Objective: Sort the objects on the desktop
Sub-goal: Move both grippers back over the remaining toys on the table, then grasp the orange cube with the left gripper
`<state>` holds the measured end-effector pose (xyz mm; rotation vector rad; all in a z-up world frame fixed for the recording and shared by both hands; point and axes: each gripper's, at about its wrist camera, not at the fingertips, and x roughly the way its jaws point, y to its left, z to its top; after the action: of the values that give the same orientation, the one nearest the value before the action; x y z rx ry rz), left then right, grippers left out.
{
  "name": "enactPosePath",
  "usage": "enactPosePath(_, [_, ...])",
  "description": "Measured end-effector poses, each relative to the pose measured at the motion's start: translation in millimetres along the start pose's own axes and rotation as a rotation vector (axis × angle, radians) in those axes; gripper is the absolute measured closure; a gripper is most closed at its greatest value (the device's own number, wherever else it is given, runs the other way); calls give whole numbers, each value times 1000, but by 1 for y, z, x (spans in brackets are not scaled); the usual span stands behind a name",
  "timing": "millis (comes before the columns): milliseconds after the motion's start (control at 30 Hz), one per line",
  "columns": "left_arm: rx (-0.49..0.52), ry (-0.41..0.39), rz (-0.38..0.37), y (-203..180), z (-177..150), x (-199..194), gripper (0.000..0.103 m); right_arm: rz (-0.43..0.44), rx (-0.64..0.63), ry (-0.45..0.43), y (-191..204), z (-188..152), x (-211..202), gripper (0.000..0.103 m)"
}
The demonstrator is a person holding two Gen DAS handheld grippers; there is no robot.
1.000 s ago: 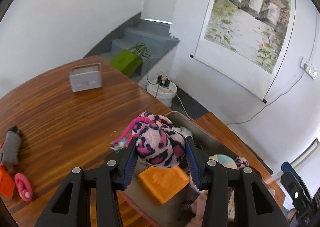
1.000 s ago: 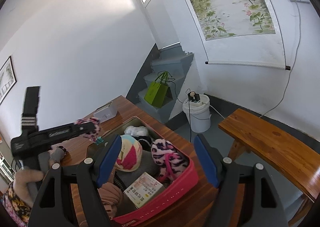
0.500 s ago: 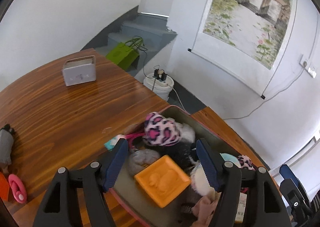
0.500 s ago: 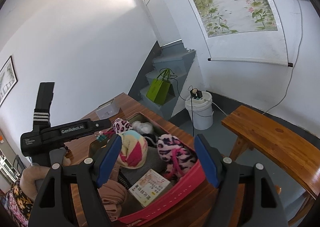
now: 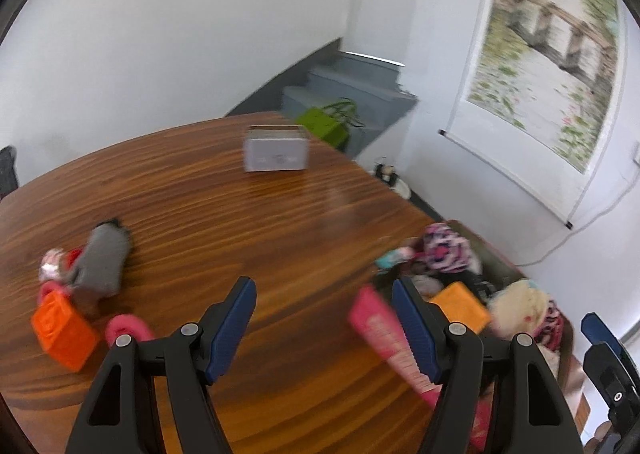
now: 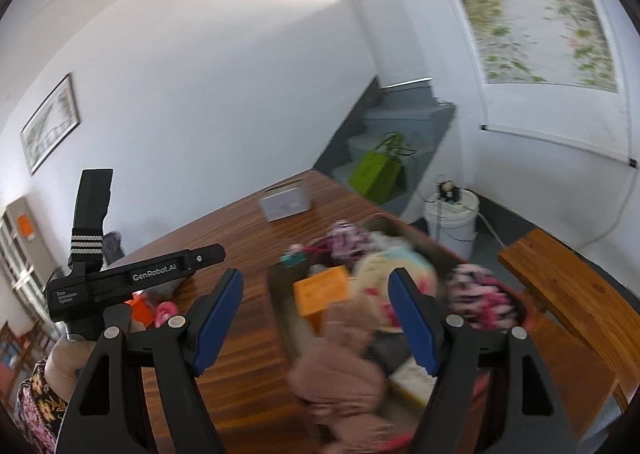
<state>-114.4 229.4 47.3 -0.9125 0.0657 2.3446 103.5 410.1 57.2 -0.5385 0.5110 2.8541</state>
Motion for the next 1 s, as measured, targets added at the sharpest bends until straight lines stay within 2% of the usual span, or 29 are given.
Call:
enactPosePath(200, [-93, -19, 87, 67, -12, -23, 31, 90, -73, 57, 50, -9, 28, 25])
enactPosePath(500, [-305, -17, 218, 171, -38, -41, 31, 190, -133, 186, 112, -27, 84, 25])
enactPosePath(667, [-349, 26, 262, 193, -43, -19, 31, 201, -175, 187, 138, -35, 96, 25])
enactPosePath(767, [-315, 12, 321, 189, -40, -9, 21, 189, -198, 182, 144, -41, 100, 25])
enactPosePath(1000, [-310, -7, 470, 197, -40, 0, 21, 171, -189, 211, 141, -48, 112, 25])
